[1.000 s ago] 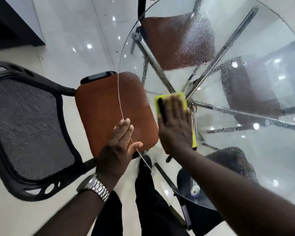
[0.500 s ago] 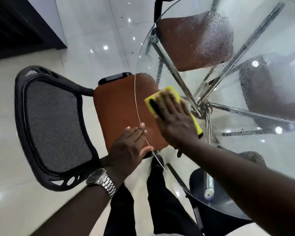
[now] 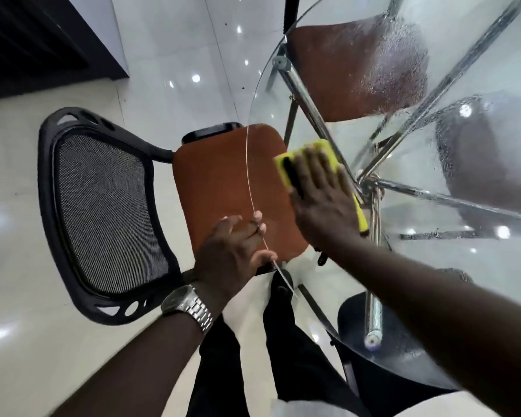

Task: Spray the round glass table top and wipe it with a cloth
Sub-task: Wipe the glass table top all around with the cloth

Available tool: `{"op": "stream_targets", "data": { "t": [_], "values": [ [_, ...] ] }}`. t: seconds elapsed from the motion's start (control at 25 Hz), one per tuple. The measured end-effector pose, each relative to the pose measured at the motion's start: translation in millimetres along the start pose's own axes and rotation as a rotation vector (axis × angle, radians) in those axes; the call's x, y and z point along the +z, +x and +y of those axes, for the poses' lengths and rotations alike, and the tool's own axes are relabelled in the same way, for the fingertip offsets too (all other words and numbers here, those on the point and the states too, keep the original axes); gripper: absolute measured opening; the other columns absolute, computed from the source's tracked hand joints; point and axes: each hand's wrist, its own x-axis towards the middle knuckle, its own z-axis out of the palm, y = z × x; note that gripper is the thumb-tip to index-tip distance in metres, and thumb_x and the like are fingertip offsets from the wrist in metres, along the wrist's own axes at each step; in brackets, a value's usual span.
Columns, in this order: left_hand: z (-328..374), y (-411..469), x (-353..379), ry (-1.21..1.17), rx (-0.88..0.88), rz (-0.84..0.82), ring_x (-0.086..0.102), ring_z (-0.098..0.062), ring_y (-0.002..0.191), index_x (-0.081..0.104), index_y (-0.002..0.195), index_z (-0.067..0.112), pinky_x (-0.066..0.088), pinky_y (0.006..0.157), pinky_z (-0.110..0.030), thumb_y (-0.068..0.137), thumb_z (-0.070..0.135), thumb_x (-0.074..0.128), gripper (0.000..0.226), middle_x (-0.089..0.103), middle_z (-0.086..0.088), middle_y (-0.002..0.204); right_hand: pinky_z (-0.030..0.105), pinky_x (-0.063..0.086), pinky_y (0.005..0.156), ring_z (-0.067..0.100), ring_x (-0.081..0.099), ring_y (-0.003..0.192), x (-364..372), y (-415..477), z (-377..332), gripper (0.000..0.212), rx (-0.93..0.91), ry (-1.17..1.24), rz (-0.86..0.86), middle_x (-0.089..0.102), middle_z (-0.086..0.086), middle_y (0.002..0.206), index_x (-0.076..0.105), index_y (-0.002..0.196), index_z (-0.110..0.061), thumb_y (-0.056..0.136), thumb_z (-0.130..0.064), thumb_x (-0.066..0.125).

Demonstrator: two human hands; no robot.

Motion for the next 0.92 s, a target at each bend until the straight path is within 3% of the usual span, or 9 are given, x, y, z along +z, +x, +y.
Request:
{"op": "stream_targets", "data": {
  "t": [0.12,0.2,0.28,0.44,0.52,0.64,0.68,0.84,0.92],
  "values": [
    [1,2,0,0.012,0.044,0.039,0.065,-0.033,0.109,0.075,0.119,0.014,0.051,0.1,-0.044,0.082,0.055,0.07,0.056,0.068,-0.002,0.137,0.047,0.014,0.134,0.021,0.008,0.167,-4,48,-1,0.063,-0.563,-0.084,-0.06,0.013,0.001,0.18,0.018,0.172,-0.028,0.115,-0.052,0.029],
    [3,3,-2,0.026,0.062,0.059,0.066,-0.032,0.107,0.076,0.118,0.013,0.051,0.1,-0.044,0.082,0.052,0.073,0.054,0.067,-0.004,0.138,0.043,0.013,0.135,0.017,0.009,0.166,-8,97,7,0.061,-0.722,-0.108,-0.077,0.015,-0.003,0.179,0.019,0.171,-0.033,0.115,-0.055,0.029],
    [3,2,-4,0.024,0.048,0.042,0.066,-0.032,0.106,0.075,0.119,0.011,0.054,0.097,-0.043,0.081,0.052,0.075,0.056,0.067,-0.006,0.138,0.046,0.014,0.134,0.013,0.007,0.166,-13,121,20,0.06,-0.527,-0.043,-0.017,0.014,-0.007,0.18,0.019,0.17,-0.039,0.113,-0.056,0.027],
    [14,1,-10,0.036,-0.022,-0.034,0.067,-0.032,0.106,0.075,0.119,0.009,0.055,0.09,-0.038,0.078,0.048,0.078,0.057,0.068,-0.005,0.136,0.05,0.014,0.133,0.018,0.005,0.167,-10,54,16,0.066,0.33,0.15,0.082,0.008,-0.004,0.181,0.016,0.172,-0.032,0.111,-0.054,0.028],
    [16,3,-14,0.013,-0.031,-0.04,0.068,-0.034,0.103,0.077,0.115,0.01,0.057,0.087,-0.041,0.073,0.043,0.086,0.054,0.071,-0.005,0.131,0.052,0.011,0.133,0.022,-0.001,0.167,-2,19,-12,0.065,0.232,0.061,0.049,0.001,-0.001,0.181,0.009,0.172,-0.03,0.111,-0.049,0.02],
    [9,4,-10,0.003,-0.012,-0.073,0.065,-0.035,0.106,0.074,0.119,0.013,0.056,0.087,-0.045,0.082,0.051,0.077,0.052,0.069,-0.005,0.133,0.046,0.01,0.134,0.02,0.001,0.167,3,51,-28,0.062,-0.441,-0.019,-0.049,0.005,-0.003,0.181,0.012,0.172,-0.034,0.113,-0.051,0.021],
    [6,4,-8,0.007,-0.001,-0.072,0.064,-0.034,0.108,0.073,0.122,0.014,0.055,0.089,-0.045,0.085,0.054,0.071,0.054,0.067,-0.005,0.137,0.045,0.011,0.134,0.017,0.003,0.167,2,75,-25,0.062,-0.508,-0.027,-0.047,0.008,-0.005,0.18,0.014,0.171,-0.036,0.113,-0.055,0.023],
    [8,4,-9,-0.02,0.01,-0.024,0.065,-0.033,0.111,0.075,0.121,0.009,0.053,0.094,-0.045,0.087,0.051,0.068,0.054,0.067,-0.009,0.137,0.045,0.009,0.134,0.015,0.003,0.167,-8,86,5,0.064,0.15,0.158,0.056,0.007,-0.007,0.18,0.016,0.171,-0.036,0.112,-0.056,0.028],
    [14,6,-13,-0.001,-0.012,-0.009,0.065,-0.033,0.111,0.077,0.115,0.009,0.053,0.094,-0.045,0.088,0.048,0.066,0.049,0.07,-0.008,0.133,0.046,0.009,0.134,0.017,0.003,0.167,-11,32,13,0.066,0.29,0.148,0.048,0.006,-0.005,0.181,0.014,0.172,-0.032,0.112,-0.055,0.03]
  ]
}}
